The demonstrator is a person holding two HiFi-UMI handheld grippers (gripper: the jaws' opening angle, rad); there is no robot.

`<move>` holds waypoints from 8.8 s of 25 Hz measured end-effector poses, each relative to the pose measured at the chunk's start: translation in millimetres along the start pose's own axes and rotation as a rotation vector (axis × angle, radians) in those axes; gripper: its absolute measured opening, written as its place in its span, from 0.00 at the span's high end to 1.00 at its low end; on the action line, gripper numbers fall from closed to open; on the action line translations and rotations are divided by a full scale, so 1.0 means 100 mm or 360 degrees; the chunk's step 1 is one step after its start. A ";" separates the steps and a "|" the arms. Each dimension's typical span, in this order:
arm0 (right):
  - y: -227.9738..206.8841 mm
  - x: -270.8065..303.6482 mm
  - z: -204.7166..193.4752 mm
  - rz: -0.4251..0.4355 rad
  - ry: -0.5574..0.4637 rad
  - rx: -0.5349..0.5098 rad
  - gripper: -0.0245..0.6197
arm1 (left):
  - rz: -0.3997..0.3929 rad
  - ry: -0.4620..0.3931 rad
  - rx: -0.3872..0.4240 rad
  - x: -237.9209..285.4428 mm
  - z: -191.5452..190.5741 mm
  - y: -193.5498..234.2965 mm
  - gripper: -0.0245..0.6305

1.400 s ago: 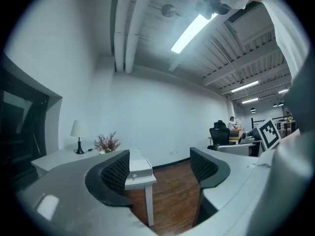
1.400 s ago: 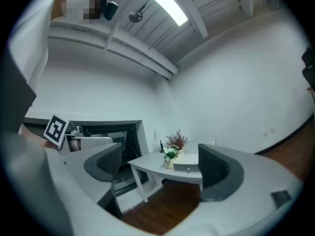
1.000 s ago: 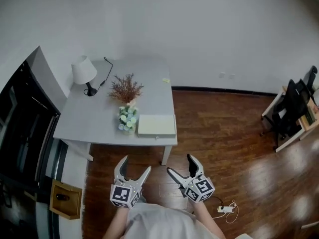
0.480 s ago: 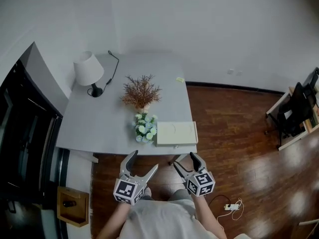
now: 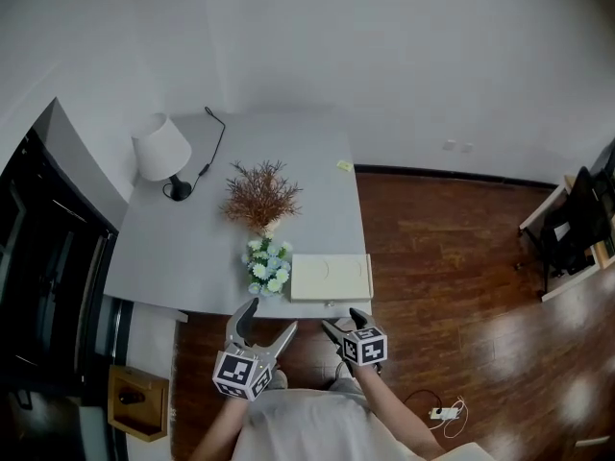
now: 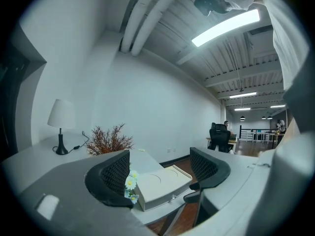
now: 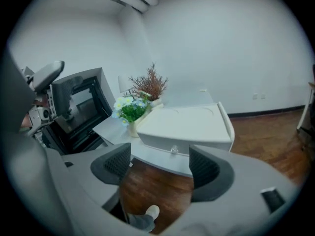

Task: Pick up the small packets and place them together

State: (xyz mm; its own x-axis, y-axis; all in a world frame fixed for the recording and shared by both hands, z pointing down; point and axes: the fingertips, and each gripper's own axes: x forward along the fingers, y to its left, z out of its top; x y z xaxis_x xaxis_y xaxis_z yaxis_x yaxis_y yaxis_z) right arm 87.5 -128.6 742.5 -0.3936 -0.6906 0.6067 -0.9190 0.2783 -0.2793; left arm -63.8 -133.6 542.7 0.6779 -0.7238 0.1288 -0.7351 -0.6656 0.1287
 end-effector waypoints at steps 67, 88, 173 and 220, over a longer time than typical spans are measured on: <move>0.34 -1.99 2.14 -0.0074 -0.1231 -0.0420 0.56 | 0.0059 -0.0168 0.0080 0.13 0.59 0.02 0.40; 0.10 -0.62 0.41 0.0393 0.0205 -0.1245 0.39 | 0.0232 -0.0182 0.0094 0.08 0.64 0.22 0.38; 0.35 -1.68 2.39 0.0086 -0.1234 -0.0470 0.38 | 0.0140 -0.0206 0.0098 0.07 0.67 0.09 0.40; -0.62 0.31 -0.59 -0.0016 0.0971 -0.1909 0.64 | 0.0270 -0.0150 0.0022 -0.19 0.44 0.22 0.41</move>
State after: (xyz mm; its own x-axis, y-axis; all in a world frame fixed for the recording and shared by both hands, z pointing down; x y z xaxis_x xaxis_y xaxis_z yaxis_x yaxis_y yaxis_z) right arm 130.4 -127.9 822.9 -0.0460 -0.3783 0.9246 -0.2519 0.9000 0.3557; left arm -93.5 -142.3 499.9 0.5411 -0.8392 0.0544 -0.8392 -0.5347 0.0995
